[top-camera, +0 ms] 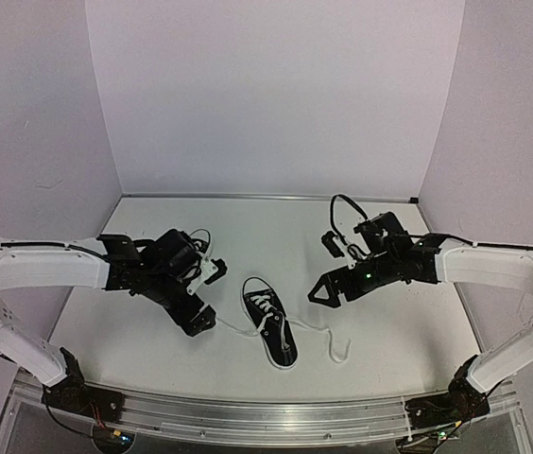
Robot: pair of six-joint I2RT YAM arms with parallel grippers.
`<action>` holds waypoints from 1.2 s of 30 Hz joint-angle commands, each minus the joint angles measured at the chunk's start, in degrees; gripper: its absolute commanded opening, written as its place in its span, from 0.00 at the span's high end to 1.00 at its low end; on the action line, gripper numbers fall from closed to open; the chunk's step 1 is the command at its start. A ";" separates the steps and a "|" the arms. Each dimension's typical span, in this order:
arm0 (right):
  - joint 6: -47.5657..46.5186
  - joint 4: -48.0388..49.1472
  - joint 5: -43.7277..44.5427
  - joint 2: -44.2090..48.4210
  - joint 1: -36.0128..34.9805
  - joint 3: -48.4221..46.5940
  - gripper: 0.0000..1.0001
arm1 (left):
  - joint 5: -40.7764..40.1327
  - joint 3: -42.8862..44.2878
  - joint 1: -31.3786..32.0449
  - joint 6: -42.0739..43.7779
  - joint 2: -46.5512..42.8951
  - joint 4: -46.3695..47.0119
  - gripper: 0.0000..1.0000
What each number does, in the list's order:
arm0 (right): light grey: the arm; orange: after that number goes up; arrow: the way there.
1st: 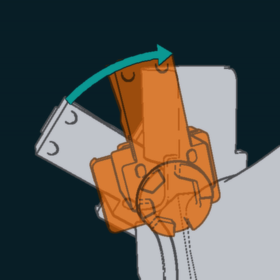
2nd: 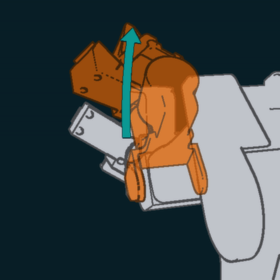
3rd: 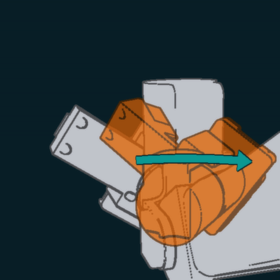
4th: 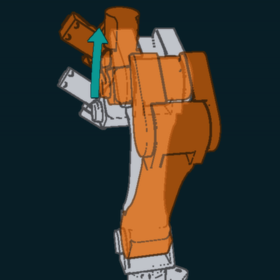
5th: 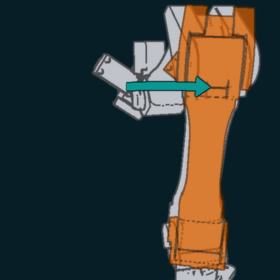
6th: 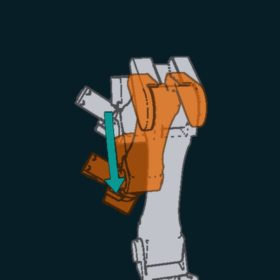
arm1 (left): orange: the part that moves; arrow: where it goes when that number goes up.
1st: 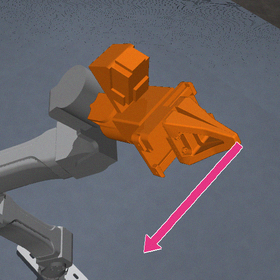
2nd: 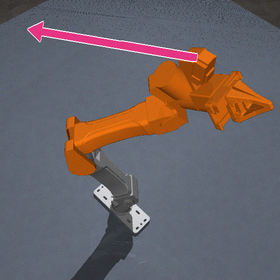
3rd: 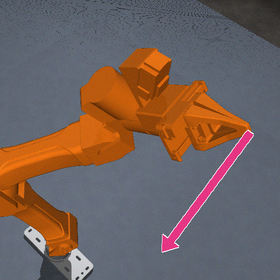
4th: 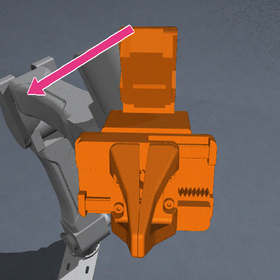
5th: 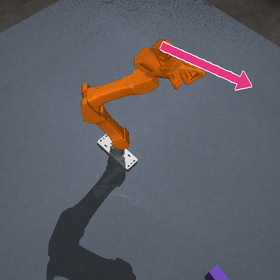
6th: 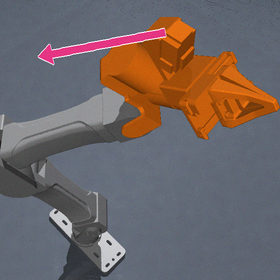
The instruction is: Tie the shoes
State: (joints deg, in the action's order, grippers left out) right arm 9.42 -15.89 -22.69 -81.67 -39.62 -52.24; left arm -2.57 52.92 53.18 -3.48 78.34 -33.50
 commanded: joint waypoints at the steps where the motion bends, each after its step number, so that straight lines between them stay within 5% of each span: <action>1: 1.71 -1.89 -0.13 -1.90 0.12 1.03 0.02 | -3.77 7.14 0.17 7.55 6.94 -5.59 0.05; 7: 6.51 -1.77 -2.27 -0.90 0.07 4.12 0.02 | -5.34 12.52 -1.10 14.11 15.02 -12.13 0.11; 24: 12.70 -0.86 -0.03 4.48 -0.83 12.38 0.07 | 2.75 12.22 -9.93 23.96 22.98 -9.44 0.29; 33: 16.11 -1.18 6.10 -1.28 -9.52 12.02 0.11 | -3.66 12.59 -10.12 24.02 28.71 -9.03 0.53; 36: 17.18 -1.26 7.29 -2.13 -11.35 11.50 0.13 | -1.68 12.74 -10.11 23.54 27.99 -9.68 0.69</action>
State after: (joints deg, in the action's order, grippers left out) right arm 24.42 -17.19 -19.18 -82.40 -48.76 -39.94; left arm -4.05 64.60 43.28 19.96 105.43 -43.00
